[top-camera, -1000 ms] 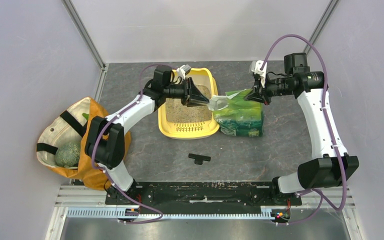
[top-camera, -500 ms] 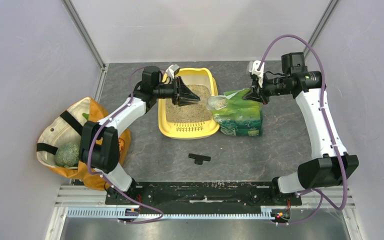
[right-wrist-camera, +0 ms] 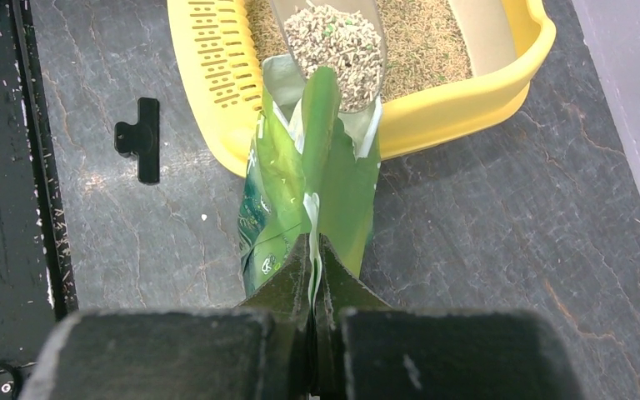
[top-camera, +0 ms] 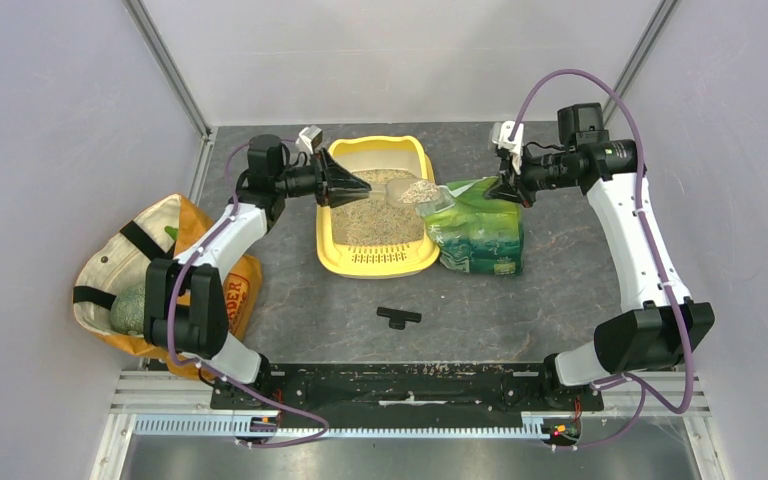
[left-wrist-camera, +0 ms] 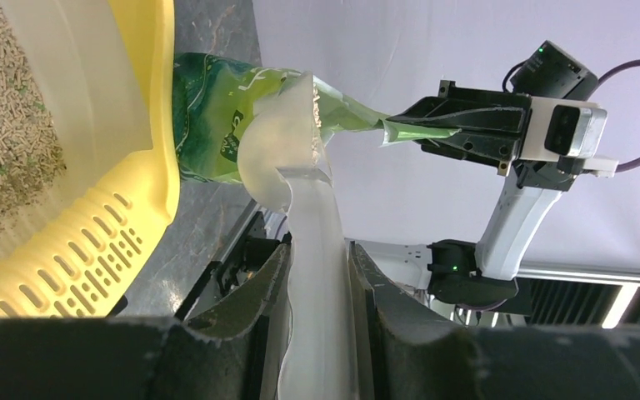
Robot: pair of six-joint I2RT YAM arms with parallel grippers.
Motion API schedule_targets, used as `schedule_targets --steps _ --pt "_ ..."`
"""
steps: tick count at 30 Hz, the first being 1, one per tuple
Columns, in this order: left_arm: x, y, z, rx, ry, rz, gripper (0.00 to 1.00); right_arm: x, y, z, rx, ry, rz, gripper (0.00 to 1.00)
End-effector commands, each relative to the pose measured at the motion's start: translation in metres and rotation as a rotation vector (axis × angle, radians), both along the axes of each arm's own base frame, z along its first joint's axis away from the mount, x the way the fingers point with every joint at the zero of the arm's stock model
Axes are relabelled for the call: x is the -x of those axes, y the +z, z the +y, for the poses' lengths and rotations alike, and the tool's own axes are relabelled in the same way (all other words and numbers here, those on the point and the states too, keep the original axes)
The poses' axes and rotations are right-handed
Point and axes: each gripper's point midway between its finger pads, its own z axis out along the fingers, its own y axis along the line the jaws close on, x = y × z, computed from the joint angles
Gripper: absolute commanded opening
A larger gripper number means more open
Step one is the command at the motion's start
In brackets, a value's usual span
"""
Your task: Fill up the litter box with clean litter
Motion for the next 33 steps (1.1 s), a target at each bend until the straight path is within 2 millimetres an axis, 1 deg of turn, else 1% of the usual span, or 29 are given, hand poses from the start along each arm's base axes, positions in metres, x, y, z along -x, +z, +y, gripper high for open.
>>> schedule_targets --steps 1,11,13,15,17,18,19,21,24,26,27,28,29,32,33 --pt "0.008 0.029 0.009 0.075 -0.001 -0.039 0.02 -0.005 0.027 0.009 -0.023 0.028 -0.093 0.00" --pt "0.002 0.039 0.044 0.120 0.085 -0.037 0.02 -0.007 0.026 0.011 -0.015 0.031 -0.091 0.00" --pt "0.000 0.039 0.051 0.114 0.102 -0.038 0.02 -0.007 0.026 0.012 -0.014 0.032 -0.091 0.00" --pt "-0.001 0.031 0.059 0.079 0.127 -0.020 0.02 -0.007 0.027 0.012 -0.013 0.030 -0.093 0.00" --pt "-0.006 0.020 0.075 -0.004 0.181 -0.016 0.02 -0.007 0.028 0.012 -0.013 0.031 -0.097 0.00" --pt "-0.007 0.013 0.079 -0.073 0.196 -0.035 0.02 -0.007 0.029 0.012 -0.013 0.031 -0.098 0.00" --pt "-0.005 0.008 0.081 -0.130 0.197 -0.050 0.02 -0.007 0.030 0.012 -0.015 0.031 -0.099 0.00" --pt "-0.009 0.000 0.089 -0.229 0.238 -0.063 0.02 -0.007 0.030 0.012 -0.016 0.030 -0.097 0.00" --pt "-0.019 -0.013 0.102 -0.374 0.290 -0.075 0.02 -0.007 0.029 0.012 -0.017 0.027 -0.096 0.00" --pt "-0.027 -0.017 0.111 -0.481 0.317 -0.108 0.02 -0.007 0.029 0.012 -0.016 0.026 -0.097 0.00" --pt "-0.025 -0.020 0.105 -0.543 0.292 -0.144 0.02 -0.007 0.028 0.012 -0.014 0.025 -0.096 0.00" --pt "-0.027 -0.020 0.105 -0.600 0.294 -0.169 0.02 -0.007 0.028 0.011 -0.012 0.022 -0.099 0.00" --pt "-0.027 -0.019 0.100 -0.643 0.277 -0.211 0.02 -0.007 0.028 0.011 -0.010 0.020 -0.098 0.00" --pt "-0.027 -0.014 0.087 -0.782 0.247 -0.332 0.02 -0.007 0.027 0.011 -0.007 0.020 -0.096 0.00" --pt "-0.028 -0.013 0.087 -0.851 0.245 -0.367 0.02 -0.006 0.027 0.011 -0.009 0.022 -0.096 0.00"
